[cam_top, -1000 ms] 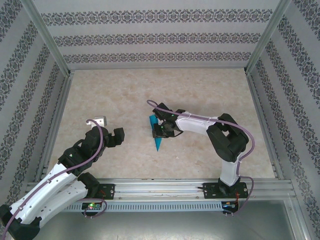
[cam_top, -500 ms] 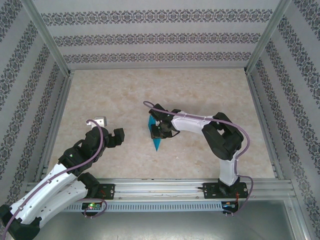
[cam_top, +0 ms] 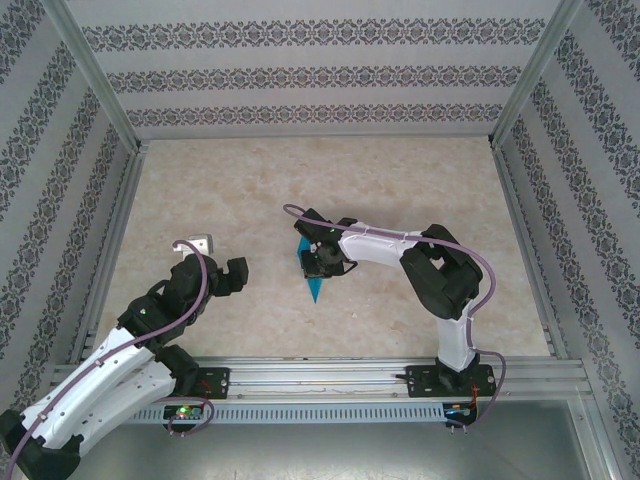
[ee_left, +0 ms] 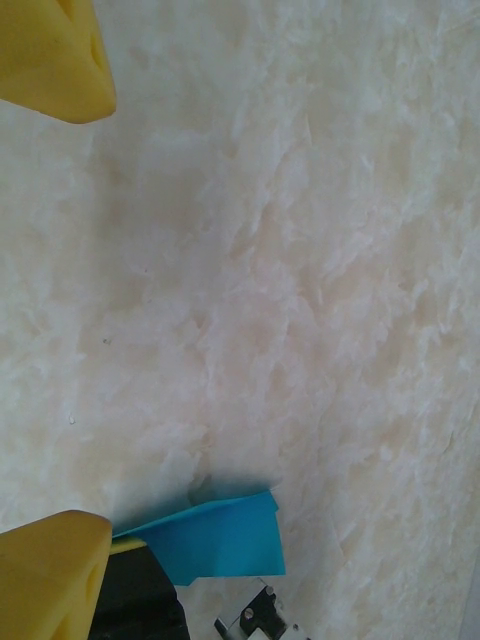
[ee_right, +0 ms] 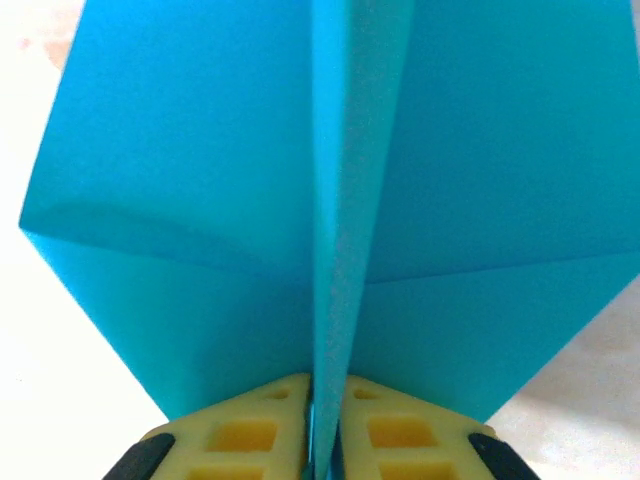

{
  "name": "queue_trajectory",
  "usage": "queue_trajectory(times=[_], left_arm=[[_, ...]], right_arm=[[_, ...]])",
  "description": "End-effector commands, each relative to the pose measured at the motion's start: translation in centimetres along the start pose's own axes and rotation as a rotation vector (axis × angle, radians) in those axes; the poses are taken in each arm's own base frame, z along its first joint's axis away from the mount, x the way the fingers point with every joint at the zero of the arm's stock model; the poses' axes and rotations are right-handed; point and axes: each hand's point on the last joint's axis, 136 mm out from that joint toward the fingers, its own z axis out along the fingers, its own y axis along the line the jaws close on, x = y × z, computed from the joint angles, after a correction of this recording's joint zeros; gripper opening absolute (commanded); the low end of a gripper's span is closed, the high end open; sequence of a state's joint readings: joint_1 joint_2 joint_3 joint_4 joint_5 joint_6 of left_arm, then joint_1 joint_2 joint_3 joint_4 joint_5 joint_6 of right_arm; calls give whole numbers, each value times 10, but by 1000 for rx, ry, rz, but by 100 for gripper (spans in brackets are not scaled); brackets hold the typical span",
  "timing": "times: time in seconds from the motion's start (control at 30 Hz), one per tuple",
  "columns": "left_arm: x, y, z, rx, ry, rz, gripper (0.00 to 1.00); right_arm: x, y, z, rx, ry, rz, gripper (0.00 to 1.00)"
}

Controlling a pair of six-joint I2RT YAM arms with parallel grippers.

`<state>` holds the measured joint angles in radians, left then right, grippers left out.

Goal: Fold a paper plane with a square sheet of paper (fold left side to right side)
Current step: Pick up the paper plane at the center of the table, then place the paper plane at the center of the table.

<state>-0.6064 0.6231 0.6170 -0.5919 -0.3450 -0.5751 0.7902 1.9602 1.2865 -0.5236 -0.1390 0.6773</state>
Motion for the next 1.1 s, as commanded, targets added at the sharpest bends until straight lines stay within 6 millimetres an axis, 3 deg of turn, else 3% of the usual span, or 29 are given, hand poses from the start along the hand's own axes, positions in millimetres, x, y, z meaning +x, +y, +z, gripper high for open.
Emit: queue_trajectory(times=[0.0, 0.13, 0.37, 0.63, 0.8, 1.07], left_arm=[[0, 8, 0, -28, -8, 8, 99], [-4, 8, -3, -29, -21, 9, 100], [-12, 9, -9, -29, -47, 11, 100], [-10, 9, -8, -24, -38, 18, 100], [-8, 6, -7, -10, -33, 28, 100], [-8, -9, -5, 73, -34, 59, 100]], right_arm=[[-2, 0, -6, 31, -11, 1, 11], [-9, 4, -23, 16, -50, 2, 3], [-32, 1, -59, 3, -73, 14, 1], [-88, -35, -93, 153, -113, 36, 1], [-115, -49, -92, 204, -122, 60, 1], [-138, -65, -67, 262, -62, 86, 1]])
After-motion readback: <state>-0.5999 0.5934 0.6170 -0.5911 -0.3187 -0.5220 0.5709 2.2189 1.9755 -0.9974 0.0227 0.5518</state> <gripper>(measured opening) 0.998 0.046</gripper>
